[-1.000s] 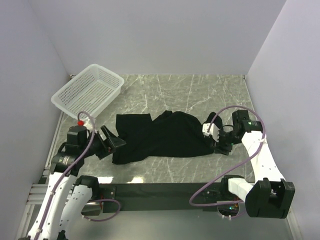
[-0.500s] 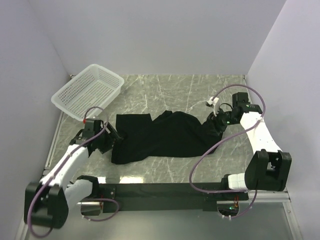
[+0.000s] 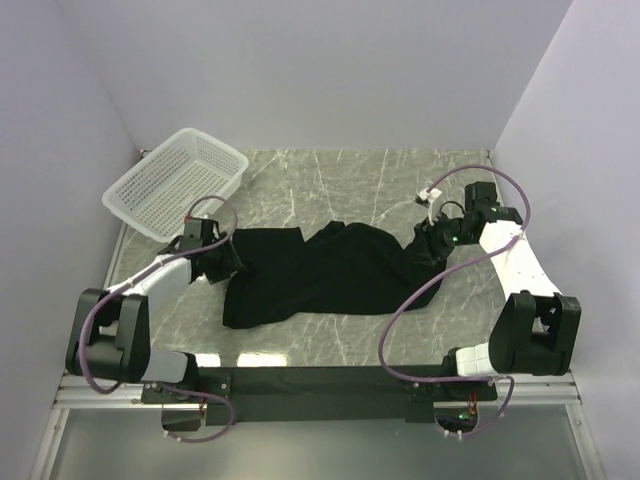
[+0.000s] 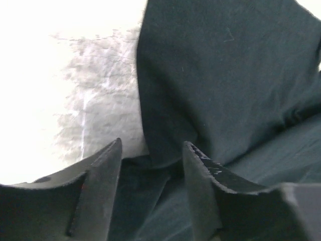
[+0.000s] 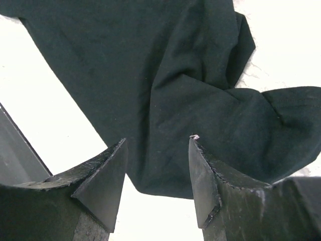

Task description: Fold and stack the t-shirts

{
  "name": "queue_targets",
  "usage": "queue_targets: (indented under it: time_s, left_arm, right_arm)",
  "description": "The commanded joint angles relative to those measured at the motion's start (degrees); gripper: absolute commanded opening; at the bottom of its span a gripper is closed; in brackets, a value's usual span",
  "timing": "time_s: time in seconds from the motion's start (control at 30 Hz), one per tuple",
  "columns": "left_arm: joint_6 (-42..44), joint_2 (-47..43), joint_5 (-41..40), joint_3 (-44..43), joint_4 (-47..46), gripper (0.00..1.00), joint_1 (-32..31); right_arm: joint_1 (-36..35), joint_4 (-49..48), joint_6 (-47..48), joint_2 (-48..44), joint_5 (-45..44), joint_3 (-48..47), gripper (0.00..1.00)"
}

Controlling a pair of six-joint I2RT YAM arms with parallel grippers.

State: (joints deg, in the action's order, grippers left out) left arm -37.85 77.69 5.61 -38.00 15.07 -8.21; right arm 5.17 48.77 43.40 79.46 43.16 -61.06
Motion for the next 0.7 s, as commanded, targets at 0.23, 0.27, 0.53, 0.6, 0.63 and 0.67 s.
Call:
queue_targets:
  time_s: [0.23, 0.27, 0.53, 0.6, 0.63, 0.67]
  left_arm:
    - [6.1, 5.2, 6.5, -6.2, -3.8, 0.01, 0.1]
    - [6.6, 4.2, 6.7, -6.4, -3.5, 0.01, 0.1]
    - [12.1, -16.6, 7.0, -8.6, 0.1, 0.01, 0.1]
    - [11.6, -19.8, 7.8, -8.5, 2.5, 0.01, 0.1]
    - [11.2, -22.5, 8.9, -8.4, 3.6, 0.01, 0.1]
    - [10.7, -23.8, 9.2, -8.1, 4.6, 0.01, 0.1]
  right_arm:
    - [1.8, -1.1, -1.4, -0.1, 1.4, -3.9, 0.59]
    - [2.2, -1.0, -1.3, -0.2, 1.6, -4.2, 0.59]
    - [3.8, -0.2, -0.9, -1.1, 2.8, -5.7, 0.59]
    - [4.1, 0.0, -0.6, -0.9, 2.8, -5.9, 0.59]
    - [4.1, 0.1, -0.3, -0.9, 2.6, -6.0, 0.59]
    - [4.3, 0.2, -0.2, -0.9, 2.6, -6.1, 0.59]
